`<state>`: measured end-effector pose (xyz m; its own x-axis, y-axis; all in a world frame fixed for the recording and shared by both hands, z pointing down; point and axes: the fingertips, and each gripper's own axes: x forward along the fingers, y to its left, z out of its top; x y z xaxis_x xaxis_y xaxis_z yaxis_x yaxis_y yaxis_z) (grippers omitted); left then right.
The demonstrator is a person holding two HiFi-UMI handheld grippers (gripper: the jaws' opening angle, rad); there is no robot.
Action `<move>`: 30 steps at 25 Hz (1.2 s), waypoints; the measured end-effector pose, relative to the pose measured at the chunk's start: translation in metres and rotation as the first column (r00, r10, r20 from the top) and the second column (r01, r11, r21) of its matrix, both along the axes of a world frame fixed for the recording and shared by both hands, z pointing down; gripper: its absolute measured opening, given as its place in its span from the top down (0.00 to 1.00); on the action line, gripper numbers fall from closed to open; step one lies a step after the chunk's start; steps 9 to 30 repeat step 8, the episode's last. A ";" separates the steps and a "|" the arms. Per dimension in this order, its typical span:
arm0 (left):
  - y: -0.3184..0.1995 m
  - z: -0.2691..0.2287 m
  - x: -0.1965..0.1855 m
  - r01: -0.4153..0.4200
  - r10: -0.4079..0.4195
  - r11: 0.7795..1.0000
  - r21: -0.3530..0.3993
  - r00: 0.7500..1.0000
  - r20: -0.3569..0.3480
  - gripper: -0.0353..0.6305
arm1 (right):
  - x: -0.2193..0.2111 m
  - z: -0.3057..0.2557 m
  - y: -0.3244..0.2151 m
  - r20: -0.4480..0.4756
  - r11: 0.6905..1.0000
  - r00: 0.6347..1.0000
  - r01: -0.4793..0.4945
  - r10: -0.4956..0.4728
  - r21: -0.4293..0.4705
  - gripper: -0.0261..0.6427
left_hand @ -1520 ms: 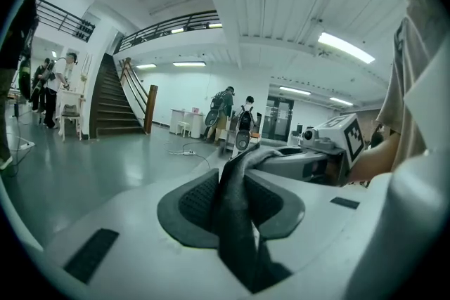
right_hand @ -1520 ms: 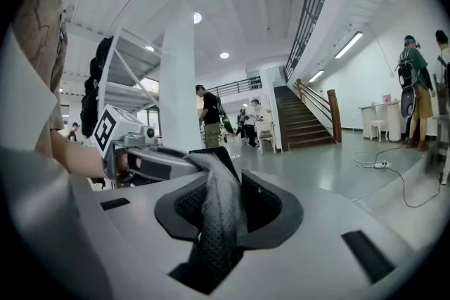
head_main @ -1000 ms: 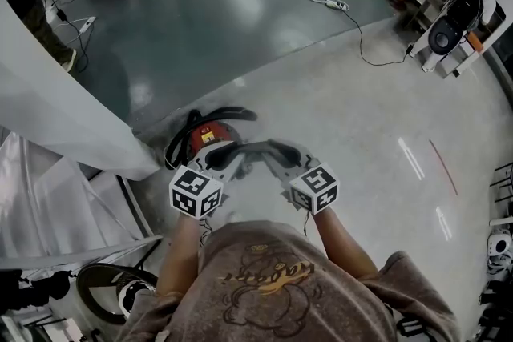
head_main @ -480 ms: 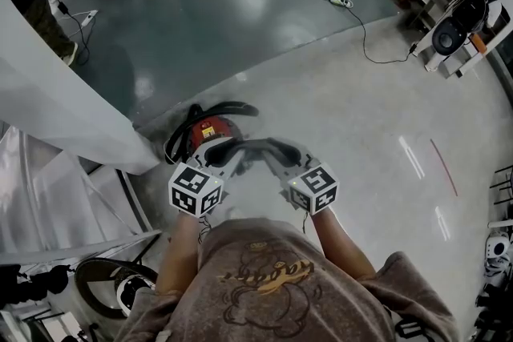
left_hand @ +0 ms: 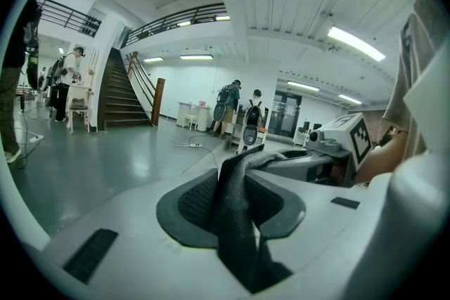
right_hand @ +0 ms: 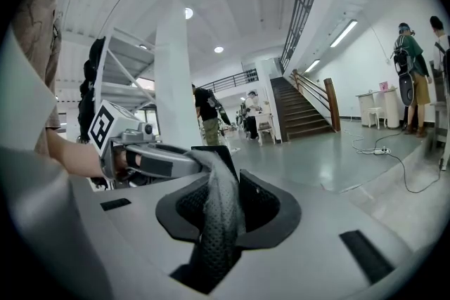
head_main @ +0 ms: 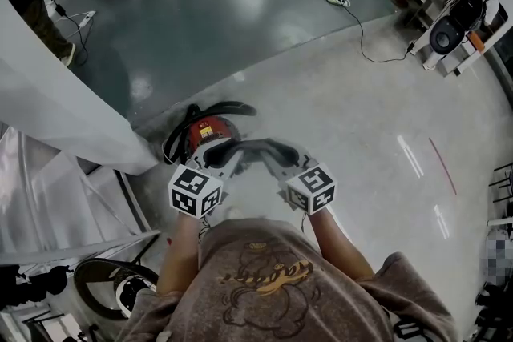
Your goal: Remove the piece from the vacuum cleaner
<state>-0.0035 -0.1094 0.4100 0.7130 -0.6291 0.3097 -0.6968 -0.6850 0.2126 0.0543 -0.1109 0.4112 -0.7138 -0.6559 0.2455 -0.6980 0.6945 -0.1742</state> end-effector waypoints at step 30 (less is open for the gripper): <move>0.006 0.006 -0.005 0.013 -0.013 1.000 -0.007 1.000 -0.005 0.81 | -0.005 0.006 0.005 -0.002 1.000 1.000 0.001 -0.001 -0.006 0.85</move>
